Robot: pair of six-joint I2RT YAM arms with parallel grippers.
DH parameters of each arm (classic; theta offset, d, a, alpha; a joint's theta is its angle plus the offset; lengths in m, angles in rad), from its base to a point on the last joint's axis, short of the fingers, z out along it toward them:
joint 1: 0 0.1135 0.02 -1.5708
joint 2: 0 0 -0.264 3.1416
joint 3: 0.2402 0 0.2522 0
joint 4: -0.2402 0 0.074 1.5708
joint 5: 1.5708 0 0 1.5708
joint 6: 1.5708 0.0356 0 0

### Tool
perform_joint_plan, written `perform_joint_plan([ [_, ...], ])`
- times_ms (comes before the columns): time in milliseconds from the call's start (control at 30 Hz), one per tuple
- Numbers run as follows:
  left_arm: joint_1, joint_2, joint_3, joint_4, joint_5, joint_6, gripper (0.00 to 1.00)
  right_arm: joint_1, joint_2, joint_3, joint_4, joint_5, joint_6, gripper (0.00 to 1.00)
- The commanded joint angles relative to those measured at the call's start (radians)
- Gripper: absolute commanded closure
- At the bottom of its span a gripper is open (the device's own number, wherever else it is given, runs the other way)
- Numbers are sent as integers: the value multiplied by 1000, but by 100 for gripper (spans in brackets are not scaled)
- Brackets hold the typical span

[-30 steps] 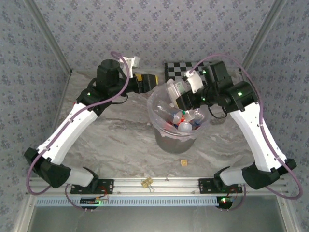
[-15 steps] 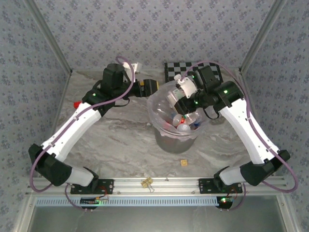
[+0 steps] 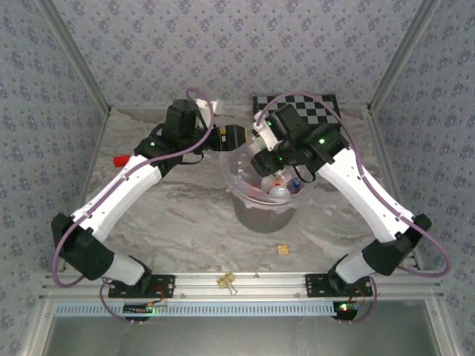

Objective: Put the plastic bottles in the bin

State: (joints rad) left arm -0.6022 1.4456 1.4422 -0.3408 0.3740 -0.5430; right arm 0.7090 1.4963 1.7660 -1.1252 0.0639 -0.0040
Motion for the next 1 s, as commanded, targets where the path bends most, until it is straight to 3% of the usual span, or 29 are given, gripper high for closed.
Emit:
perform_joint_plan([
  [0, -6, -2, 1, 19, 14, 3, 17, 27, 2, 54, -132, -54, 48, 25],
  [200, -5, -8, 4, 9, 7, 12, 17, 18, -23, 183, -171, -26, 29, 6],
  [267, -7, -12, 4, 0, -3, 20, 16, 5, -22, 197, -173, -8, 20, 5],
  [367, -6, -17, 9, -17, -15, 32, 16, -23, -21, 195, -147, -14, 23, 11],
  [500, -2, -30, 10, -40, -35, 47, 16, -34, -9, 164, -85, -23, 29, 29],
  [600, 3, -43, 3, -54, -44, 55, 16, -43, 4, 139, -68, -16, 30, 37],
  [833, 18, -77, -2, -99, -76, 90, 14, -108, -79, 58, 24, -16, 66, 41],
  [967, 42, -130, -3, -140, -156, 146, 11, -194, -176, -8, 105, -33, 108, 35],
])
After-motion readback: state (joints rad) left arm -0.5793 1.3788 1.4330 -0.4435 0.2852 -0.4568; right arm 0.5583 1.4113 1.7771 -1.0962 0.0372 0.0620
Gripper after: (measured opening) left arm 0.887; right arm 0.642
